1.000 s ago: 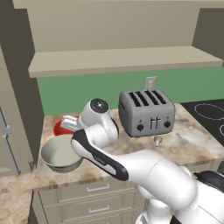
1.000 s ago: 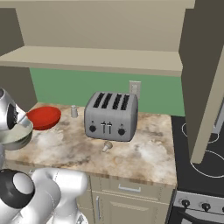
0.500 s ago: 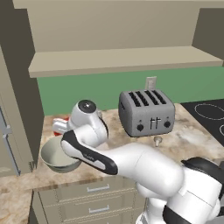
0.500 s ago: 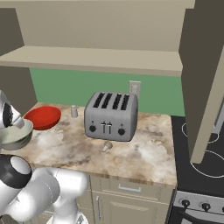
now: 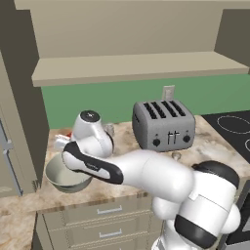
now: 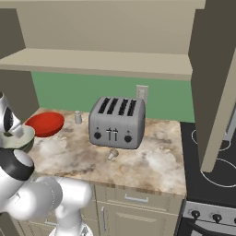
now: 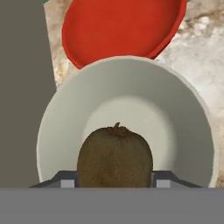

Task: Pick both bowls and place them on the counter. Then place the mushroom in one bowl and place the kiwi in the other bowl.

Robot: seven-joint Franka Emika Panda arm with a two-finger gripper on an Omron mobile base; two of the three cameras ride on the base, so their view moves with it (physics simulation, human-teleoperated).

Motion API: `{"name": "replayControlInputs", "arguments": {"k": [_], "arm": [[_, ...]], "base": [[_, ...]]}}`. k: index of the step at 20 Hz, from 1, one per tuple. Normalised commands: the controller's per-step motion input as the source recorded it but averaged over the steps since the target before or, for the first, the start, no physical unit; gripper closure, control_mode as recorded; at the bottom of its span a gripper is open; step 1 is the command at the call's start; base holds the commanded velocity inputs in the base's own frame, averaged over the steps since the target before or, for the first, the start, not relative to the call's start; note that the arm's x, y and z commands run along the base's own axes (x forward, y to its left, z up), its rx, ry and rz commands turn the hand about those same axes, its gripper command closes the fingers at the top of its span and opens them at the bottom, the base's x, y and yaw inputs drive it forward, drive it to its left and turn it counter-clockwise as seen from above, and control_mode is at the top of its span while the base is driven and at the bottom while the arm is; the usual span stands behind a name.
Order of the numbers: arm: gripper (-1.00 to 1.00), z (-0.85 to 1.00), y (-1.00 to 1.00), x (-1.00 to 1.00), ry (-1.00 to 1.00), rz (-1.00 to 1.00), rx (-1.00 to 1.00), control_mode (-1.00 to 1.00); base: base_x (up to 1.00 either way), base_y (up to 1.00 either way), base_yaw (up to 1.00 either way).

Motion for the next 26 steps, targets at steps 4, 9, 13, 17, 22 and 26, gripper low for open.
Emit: {"name": "replayControlInputs", "arguments": {"k": [4, 9, 13, 17, 22, 26], "arm": [[1.00, -0.26, 0.20, 0.00, 0.07, 0.00, 0.00, -1.00], [1.00, -0.22, 0.13, 0.03, 0.10, 0.00, 0.00, -1.00], [1.00, -0.16, 0.04, 0.01, 0.11, 0.00, -0.02, -1.00], [1.00, -0.13, 0.01, 0.03, 0.08, 0.00, -0.04, -1.00], [1.00, -0.09, 0.05, 0.03, 0.04, 0.00, -0.08, -1.00], [1.00, -0.10, 0.08, 0.01, 0.02, 0.00, -0.09, -1.00]], "base": [[0.00, 0.00, 0.00], [0.00, 0.00, 0.00], [0.00, 0.00, 0.00], [0.00, 0.00, 0.00], [0.00, 0.00, 0.00], [0.00, 0.00, 0.00]]}}
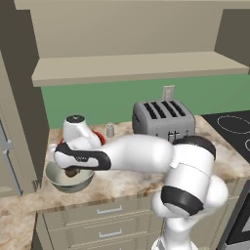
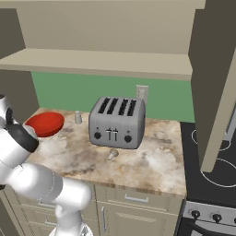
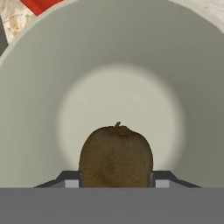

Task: Pick both bowls and place them on the counter. Then place the mushroom in one bowl and place the kiwi in the other bowl.

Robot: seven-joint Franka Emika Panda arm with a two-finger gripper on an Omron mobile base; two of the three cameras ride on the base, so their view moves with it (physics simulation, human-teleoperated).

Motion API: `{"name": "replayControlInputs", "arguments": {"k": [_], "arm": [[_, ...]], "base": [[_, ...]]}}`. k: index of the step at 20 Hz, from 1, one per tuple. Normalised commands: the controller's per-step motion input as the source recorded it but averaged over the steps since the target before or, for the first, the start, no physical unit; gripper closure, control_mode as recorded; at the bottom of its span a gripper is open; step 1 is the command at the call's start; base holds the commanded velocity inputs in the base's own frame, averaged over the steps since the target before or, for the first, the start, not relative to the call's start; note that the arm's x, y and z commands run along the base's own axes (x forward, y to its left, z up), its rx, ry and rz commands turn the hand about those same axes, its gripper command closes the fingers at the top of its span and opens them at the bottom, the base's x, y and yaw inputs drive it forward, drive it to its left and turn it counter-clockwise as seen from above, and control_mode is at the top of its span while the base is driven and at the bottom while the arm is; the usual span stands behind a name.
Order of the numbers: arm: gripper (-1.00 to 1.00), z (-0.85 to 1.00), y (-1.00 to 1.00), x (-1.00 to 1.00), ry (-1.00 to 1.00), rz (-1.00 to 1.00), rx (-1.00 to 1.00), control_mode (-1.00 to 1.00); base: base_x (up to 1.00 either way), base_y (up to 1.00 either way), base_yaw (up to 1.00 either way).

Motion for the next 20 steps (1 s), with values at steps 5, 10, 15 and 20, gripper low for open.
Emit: {"name": "replayControlInputs", "arguments": {"k": [5, 10, 15, 20], "arm": [[1.00, -0.12, 0.11, 0.04, 0.03, 0.00, -0.08, -1.00], [1.00, -0.13, 0.05, 0.04, 0.04, 0.00, -0.06, -1.00], [1.00, -0.11, 0.04, 0.06, 0.04, 0.00, -0.06, -1.00], [-1.00, -0.04, 0.02, 0.10, 0.01, 0.00, -0.03, -1.00]], "base": [[0.00, 0.00, 0.00], [0.00, 0.00, 0.00], [0.00, 0.00, 0.00], [0.00, 0.00, 0.00]]}}
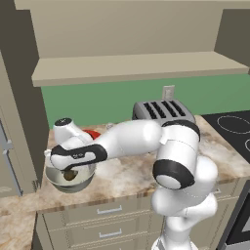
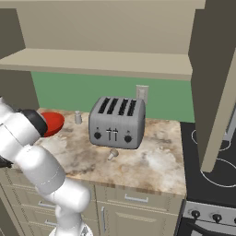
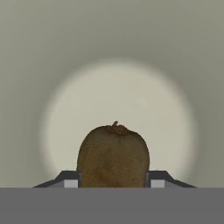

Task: Pick both bowls and place them on the counter. Then place the mushroom in one bowl and place the kiwi in the other bowl.

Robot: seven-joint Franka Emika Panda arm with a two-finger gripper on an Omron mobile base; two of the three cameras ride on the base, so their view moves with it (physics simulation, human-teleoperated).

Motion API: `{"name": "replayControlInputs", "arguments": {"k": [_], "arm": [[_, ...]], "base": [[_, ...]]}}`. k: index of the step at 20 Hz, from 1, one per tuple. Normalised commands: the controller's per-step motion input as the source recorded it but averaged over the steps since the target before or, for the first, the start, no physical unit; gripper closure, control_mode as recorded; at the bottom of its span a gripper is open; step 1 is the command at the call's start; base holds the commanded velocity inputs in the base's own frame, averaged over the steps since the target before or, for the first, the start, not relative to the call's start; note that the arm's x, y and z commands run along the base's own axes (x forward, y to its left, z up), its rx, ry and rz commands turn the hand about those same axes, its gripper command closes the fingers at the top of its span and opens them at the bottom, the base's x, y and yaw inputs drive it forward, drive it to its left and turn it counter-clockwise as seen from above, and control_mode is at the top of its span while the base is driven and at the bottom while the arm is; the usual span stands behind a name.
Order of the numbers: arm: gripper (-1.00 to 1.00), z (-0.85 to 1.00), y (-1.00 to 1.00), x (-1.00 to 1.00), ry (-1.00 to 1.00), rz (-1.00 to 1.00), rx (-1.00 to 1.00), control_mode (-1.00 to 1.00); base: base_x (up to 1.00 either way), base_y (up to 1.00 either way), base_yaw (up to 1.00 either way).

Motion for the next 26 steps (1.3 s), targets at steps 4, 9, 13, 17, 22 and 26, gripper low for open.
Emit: {"name": "replayControlInputs", "arguments": {"k": [4, 9, 13, 17, 22, 26], "arm": [[-1.00, 0.00, 0.00, 0.08, 0.00, 0.00, 0.00, -1.00], [-1.00, 0.00, 0.00, 0.06, 0.00, 0.00, 0.00, -1.00], [-1.00, 0.00, 0.00, 0.01, 0.00, 0.01, 0.00, -1.00], [-1.00, 0.07, -0.01, 0.00, 0.00, 0.02, 0.00, -1.00], [-1.00, 0.22, -0.18, -0.07, 0.00, 0.01, 0.00, -1.00], [-1.00, 0.18, -0.33, -0.23, 0.00, 0.00, 0.00, -1.00]], "base": [[0.00, 0.00, 0.00], [0.00, 0.00, 0.00], [0.00, 0.00, 0.00], [0.00, 0.00, 0.00], [0.00, 0.00, 0.00], [0.00, 0.00, 0.00]]}}
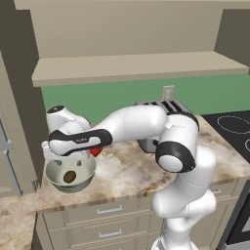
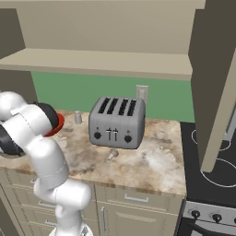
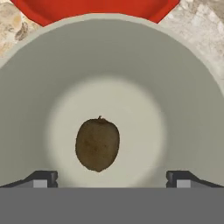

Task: Pick both bowls and place them on the counter. Then place the mushroom in one bowl and place the kiwi in the other bowl.

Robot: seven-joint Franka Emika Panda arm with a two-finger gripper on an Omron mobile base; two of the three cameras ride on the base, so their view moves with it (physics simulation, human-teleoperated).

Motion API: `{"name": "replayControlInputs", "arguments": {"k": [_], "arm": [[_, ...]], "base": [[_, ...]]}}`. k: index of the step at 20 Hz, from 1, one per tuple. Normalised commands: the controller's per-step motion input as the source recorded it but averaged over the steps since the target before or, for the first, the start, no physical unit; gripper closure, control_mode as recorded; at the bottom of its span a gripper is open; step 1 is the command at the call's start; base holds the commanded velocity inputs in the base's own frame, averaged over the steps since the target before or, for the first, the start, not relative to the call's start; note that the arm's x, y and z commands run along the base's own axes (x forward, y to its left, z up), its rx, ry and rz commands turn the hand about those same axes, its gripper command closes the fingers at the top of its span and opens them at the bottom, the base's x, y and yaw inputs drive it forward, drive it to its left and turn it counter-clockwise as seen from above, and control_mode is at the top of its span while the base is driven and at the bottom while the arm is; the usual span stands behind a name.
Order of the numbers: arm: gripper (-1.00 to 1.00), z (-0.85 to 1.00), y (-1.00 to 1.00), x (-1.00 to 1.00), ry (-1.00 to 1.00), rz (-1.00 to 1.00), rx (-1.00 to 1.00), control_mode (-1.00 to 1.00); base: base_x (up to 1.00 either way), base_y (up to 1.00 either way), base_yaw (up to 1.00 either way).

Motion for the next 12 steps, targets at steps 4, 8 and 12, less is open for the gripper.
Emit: {"name": "replayControlInputs", "arguments": {"k": [4, 8, 12], "arm": [[-1.00, 0.19, -0.44, -0.32, -0.02, 0.00, 0.00, -1.00], [-1.00, 0.13, -0.51, -0.39, -0.09, 0.00, 0.00, -1.00], [-1.00, 0.07, -0.58, -0.38, -0.09, 0.00, 0.01, -1.00]], "base": [[0.00, 0.00, 0.00], [0.00, 0.00, 0.00], [0.00, 0.00, 0.00]]}}
